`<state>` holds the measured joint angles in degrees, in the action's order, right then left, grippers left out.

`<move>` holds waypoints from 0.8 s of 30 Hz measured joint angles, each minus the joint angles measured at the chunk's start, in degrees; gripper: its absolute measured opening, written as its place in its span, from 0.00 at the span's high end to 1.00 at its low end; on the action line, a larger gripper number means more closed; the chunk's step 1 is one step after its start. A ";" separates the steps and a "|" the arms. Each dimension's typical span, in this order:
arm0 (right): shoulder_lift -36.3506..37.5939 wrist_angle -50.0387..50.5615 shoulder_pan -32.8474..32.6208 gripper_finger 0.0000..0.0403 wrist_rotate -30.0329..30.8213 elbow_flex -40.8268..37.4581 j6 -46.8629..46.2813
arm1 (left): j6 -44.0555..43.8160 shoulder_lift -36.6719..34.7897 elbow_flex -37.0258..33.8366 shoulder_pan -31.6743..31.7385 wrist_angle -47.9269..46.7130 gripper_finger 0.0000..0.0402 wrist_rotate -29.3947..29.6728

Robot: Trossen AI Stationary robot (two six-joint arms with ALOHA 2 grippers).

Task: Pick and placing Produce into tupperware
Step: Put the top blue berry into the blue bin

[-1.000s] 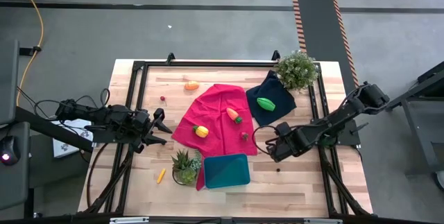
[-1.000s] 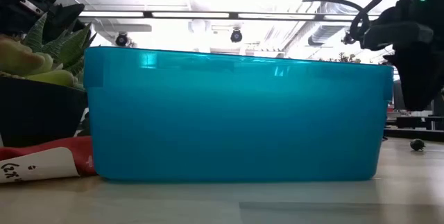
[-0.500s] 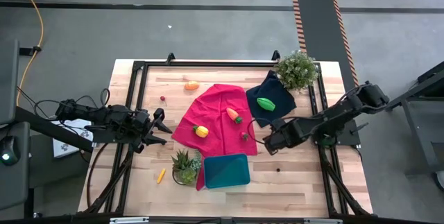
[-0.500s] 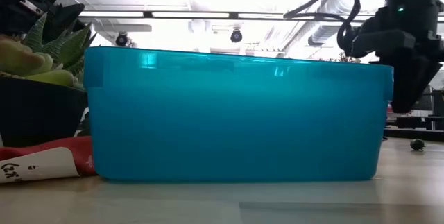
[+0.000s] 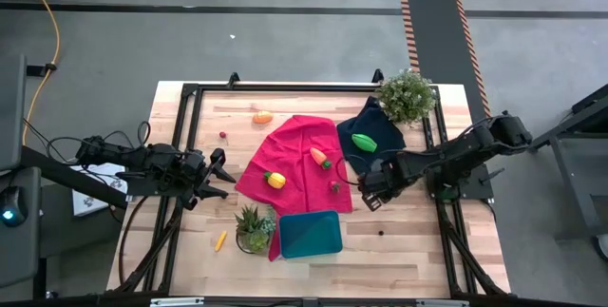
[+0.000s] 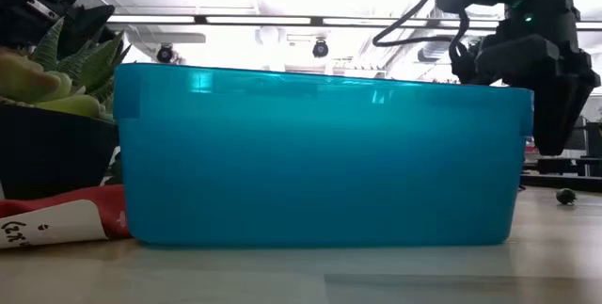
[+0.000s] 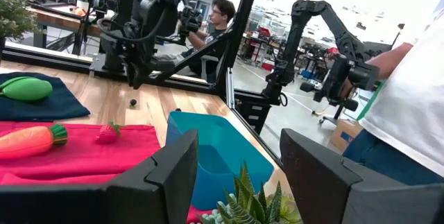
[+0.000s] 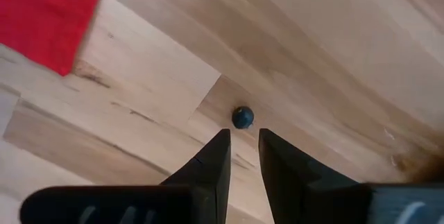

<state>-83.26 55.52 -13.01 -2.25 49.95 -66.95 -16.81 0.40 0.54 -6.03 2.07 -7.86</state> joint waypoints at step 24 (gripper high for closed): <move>0.00 -0.94 9.96 0.83 -7.46 0.00 10.47 | -0.01 0.00 -0.02 0.00 0.00 0.52 -0.01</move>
<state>-83.26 54.58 -3.04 -9.72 49.95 -56.48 -16.82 0.40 0.51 -6.04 2.07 -7.87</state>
